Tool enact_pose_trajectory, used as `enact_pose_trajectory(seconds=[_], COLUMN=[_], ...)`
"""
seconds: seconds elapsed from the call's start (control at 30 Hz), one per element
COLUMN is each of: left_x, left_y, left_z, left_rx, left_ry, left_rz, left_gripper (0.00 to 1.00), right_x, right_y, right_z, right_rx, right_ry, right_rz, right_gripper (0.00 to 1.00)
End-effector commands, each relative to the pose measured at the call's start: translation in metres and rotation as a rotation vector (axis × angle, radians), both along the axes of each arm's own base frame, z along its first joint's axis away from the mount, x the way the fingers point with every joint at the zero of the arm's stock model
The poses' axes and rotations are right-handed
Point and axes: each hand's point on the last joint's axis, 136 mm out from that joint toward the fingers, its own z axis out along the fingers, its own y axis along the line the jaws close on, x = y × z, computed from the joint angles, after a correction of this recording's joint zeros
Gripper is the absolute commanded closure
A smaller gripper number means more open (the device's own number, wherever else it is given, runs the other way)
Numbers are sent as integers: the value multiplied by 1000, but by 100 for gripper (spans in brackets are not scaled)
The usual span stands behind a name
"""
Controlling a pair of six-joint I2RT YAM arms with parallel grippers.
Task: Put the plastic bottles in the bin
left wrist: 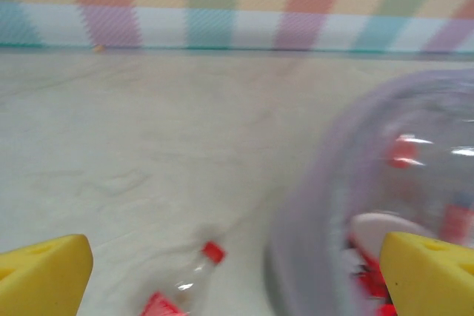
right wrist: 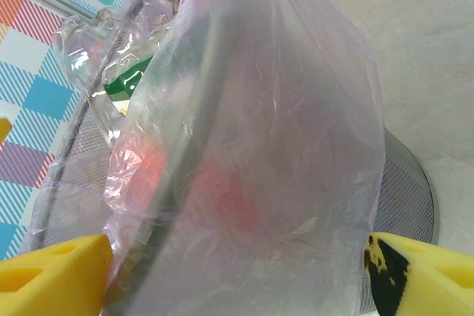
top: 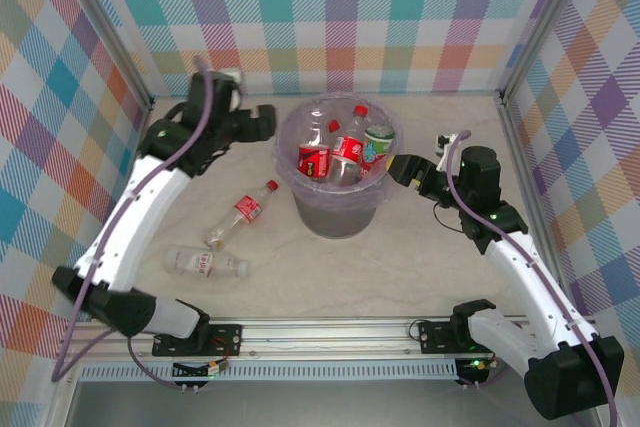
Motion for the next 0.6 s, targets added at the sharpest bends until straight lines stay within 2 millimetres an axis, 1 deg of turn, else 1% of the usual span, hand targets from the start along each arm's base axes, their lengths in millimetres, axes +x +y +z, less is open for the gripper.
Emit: enact_pose_trajectory(seconds=[0.0, 0.03, 0.1, 0.13, 0.2, 0.3, 0.4, 0.57], left_x=[-17, -18, -22, -23, -25, -25, -21, -20], left_y=[41, 49, 60, 62, 61, 61, 54, 43], left_z=[-25, -37, -69, -84, -117, -160, -194, -245], left_rx=[-32, -46, -61, -57, -32, 3, -11, -34], left_ry=[49, 69, 138, 171, 247, 334, 394, 493], left_rz=[95, 116, 141, 146, 132, 121, 103, 76], left_gripper=[3, 3, 3, 3, 0, 0, 0, 0], right_x=[-3, -2, -2, -1, -1, -2, -2, 0], right_y=[1, 1, 3, 3, 3, 2, 1, 1], right_z=[2, 1, 1, 2, 0, 0, 0, -2], right_rx=[-19, -19, -14, -10, -11, -16, -23, -24], right_ry=[-7, -6, -5, -4, 0, -1, -2, 7], right_rz=[13, 14, 20, 21, 21, 17, 13, 11], right_gripper=[12, 12, 13, 12, 12, 12, 13, 12])
